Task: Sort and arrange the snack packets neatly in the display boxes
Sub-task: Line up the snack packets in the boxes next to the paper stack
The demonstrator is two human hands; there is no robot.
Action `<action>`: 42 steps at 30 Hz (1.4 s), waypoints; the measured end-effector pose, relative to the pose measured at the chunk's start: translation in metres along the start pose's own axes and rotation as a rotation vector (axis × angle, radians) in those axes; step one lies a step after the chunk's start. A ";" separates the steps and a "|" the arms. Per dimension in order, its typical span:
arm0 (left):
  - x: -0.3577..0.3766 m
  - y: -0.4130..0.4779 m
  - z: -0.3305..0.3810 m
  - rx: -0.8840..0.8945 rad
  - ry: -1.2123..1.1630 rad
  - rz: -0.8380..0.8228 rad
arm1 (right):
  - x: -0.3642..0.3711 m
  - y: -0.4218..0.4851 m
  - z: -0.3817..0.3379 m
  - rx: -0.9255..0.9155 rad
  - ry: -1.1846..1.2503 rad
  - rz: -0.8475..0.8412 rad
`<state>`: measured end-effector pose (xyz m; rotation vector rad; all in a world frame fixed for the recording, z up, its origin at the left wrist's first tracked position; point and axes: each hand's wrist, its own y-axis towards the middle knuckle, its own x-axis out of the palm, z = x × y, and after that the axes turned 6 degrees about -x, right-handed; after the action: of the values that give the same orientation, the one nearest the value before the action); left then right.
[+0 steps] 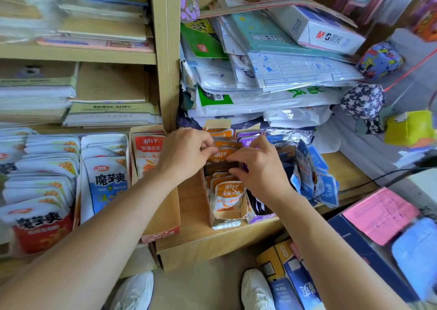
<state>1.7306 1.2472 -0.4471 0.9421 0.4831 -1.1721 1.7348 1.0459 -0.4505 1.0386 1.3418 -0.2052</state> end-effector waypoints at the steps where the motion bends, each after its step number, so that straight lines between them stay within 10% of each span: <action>1: 0.000 0.000 0.000 -0.017 0.003 0.017 | 0.001 0.002 -0.003 0.000 -0.020 -0.008; 42: -0.030 -0.006 -0.022 -0.087 -0.222 -0.264 | 0.000 -0.014 -0.005 0.029 -0.063 0.042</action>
<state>1.7173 1.2812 -0.4391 0.6767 0.4837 -1.4640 1.7220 1.0419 -0.4566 1.0755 1.2621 -0.2251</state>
